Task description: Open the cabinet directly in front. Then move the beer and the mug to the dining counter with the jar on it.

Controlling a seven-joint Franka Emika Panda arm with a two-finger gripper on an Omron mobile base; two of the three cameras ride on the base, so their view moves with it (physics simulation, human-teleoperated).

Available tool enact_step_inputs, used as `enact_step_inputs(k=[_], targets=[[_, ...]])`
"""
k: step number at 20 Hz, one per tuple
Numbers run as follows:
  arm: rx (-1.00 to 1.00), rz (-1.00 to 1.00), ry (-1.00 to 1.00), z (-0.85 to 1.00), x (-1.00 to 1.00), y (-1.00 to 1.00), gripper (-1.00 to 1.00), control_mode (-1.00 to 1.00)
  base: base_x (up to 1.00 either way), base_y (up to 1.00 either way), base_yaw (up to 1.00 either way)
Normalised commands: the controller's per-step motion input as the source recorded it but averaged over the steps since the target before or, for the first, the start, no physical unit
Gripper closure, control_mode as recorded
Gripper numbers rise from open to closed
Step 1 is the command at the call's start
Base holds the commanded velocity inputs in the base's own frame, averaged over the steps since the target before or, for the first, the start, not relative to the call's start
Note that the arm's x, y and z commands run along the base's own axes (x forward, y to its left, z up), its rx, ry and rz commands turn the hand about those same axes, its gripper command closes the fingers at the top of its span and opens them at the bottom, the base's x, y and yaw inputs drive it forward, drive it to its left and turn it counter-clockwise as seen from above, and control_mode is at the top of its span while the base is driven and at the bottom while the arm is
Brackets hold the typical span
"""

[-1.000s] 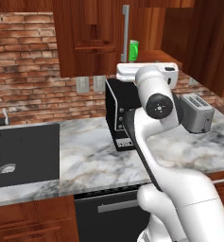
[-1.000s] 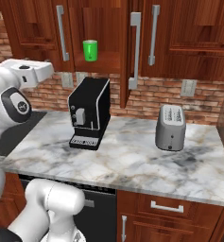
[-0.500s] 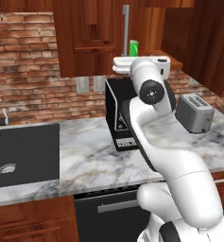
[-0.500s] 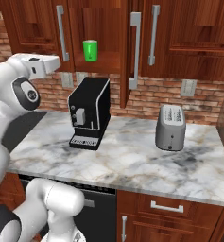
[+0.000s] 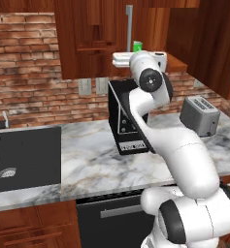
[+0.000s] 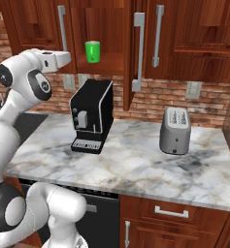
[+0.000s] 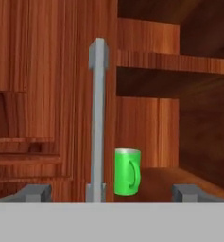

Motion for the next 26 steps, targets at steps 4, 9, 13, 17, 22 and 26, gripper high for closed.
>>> enact_step_inputs(k=[4, 9, 13, 17, 22, 26], targets=[[0.05, 0.02, 0.06, 0.00, 0.68, 0.05, -1.00, -1.00, 0.00, 0.00, 0.00], [0.06, 0.01, 0.08, 0.00, 0.72, 0.11, -1.00, -1.00, 0.00, 0.00, 0.00], [0.05, 0.00, 0.11, 0.00, 0.76, 0.13, -1.00, -1.00, 0.00, 0.00, 0.00], [0.06, 0.00, 0.11, 0.00, 0.85, 0.20, -1.00, -1.00, 0.00, 0.00, 0.00], [0.06, 0.00, 0.06, -0.14, 0.95, 0.14, -1.00, -1.00, 0.00, 0.00, 0.00], [0.05, 0.00, 0.00, -0.22, 0.98, 0.06, -1.00, -1.00, 0.00, 0.00, 0.00]])
